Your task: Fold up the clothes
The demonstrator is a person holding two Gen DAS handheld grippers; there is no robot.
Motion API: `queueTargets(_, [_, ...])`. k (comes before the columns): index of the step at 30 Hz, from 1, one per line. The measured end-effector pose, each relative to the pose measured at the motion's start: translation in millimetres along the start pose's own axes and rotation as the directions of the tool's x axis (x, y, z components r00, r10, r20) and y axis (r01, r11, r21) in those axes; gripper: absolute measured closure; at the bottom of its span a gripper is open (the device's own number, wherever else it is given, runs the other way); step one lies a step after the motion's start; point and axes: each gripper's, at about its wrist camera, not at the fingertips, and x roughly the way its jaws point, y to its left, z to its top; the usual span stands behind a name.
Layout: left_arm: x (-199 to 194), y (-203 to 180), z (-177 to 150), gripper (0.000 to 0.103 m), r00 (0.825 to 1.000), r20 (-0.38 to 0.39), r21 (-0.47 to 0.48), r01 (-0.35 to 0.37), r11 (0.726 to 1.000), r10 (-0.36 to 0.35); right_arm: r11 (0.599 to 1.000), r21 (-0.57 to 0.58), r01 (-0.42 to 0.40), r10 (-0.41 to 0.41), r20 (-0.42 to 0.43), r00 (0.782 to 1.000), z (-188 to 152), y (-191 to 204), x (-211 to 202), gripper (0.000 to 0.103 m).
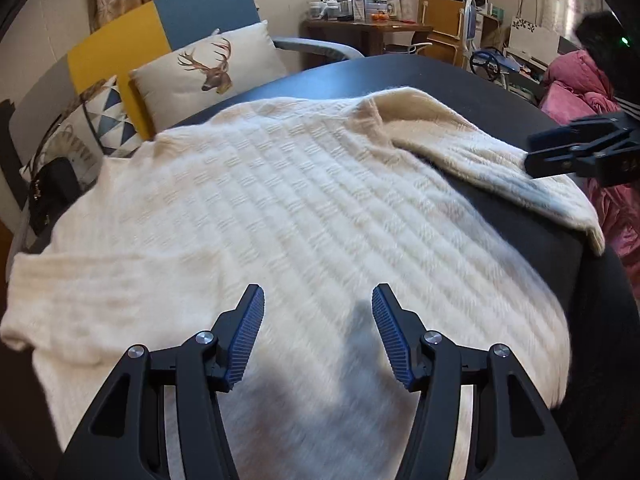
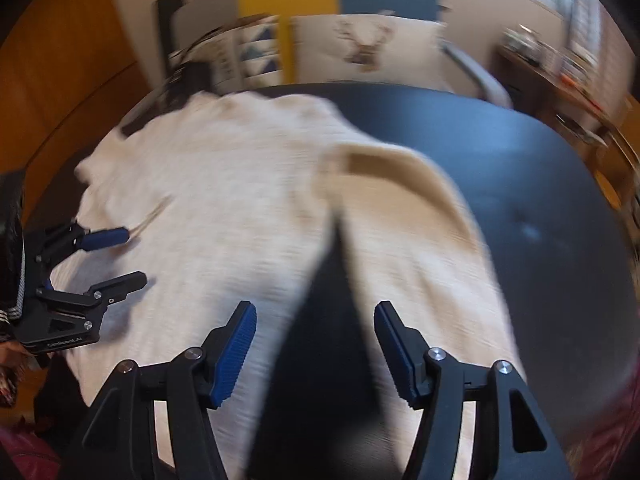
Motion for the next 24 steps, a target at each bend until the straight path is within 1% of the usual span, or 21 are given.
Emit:
queueTargets(3, [22,-6,16,0.043,1.000,-0.026,-0.021,0.003,1.000,-0.004,0.992,0.100,0.082,-0.077,-0.052,0.996,-9,-52,-10,0.041])
queueTargets(4, [27,-7,19,0.043,1.000,-0.029,-0.037,0.004,0.999,-0.005,0.988,0.123,0.098,-0.090,-0.071,0.993,-12,-66,-12,0.041])
queueTargets(7, [37,-6,27,0.043,1.000,-0.029,-0.091,-0.004,0.996,0.001,0.981,0.170,0.092,-0.071,-0.127,0.989,-23,-98,-14,0.041])
queueTargets(9, [40,-6,27,0.043,1.000,-0.020,-0.111,-0.017,0.994,0.015,0.978,0.192,0.086,-0.058,-0.149,0.987,-30,-110,-13,0.041])
queueTargets(10, [42,-6,27,0.040,1.000,-0.015,-0.120,-0.023,0.992,0.022,0.976,0.200,0.082,-0.051,-0.154,0.987,-33,-114,-12,0.041])
queueTargets(11, [43,-6,27,0.039,1.000,-0.010,-0.130,-0.030,0.991,0.029,0.975,0.210,0.073,-0.040,-0.156,0.987,-34,-116,-10,0.041])
queueTargets(13, [44,-7,23,0.030,0.998,0.009,-0.143,-0.056,0.988,0.058,0.974,0.224,0.034,0.000,-0.150,0.989,-36,-115,-4,0.041])
queueTargets(14, [44,-6,22,0.028,0.998,0.010,-0.156,-0.067,0.986,0.069,0.976,0.217,0.027,0.005,-0.146,0.989,-37,-113,-1,0.041])
queueTargets(16, [44,-4,21,0.020,0.997,0.012,-0.170,-0.077,0.982,0.080,0.982,0.188,0.028,-0.002,-0.138,0.990,-38,-108,2,0.040])
queueTargets(18, [44,-3,20,0.019,0.997,0.013,-0.175,-0.076,0.982,0.080,0.987,0.160,0.028,-0.007,-0.130,0.991,-40,-103,6,0.038])
queueTargets(21, [45,-2,19,0.018,0.997,0.016,-0.181,-0.076,0.980,0.080,0.995,0.062,0.082,-0.073,-0.133,0.988,-40,-86,12,0.037])
queueTargets(23, [45,-1,19,0.018,0.997,0.017,-0.186,-0.075,0.980,0.080,0.993,-0.013,0.119,-0.119,-0.118,0.986,-43,-74,15,0.037])
queueTargets(24, [46,-1,19,0.018,0.997,0.018,-0.188,-0.075,0.979,0.080,0.991,-0.039,0.130,-0.133,-0.110,0.985,-44,-70,16,0.039])
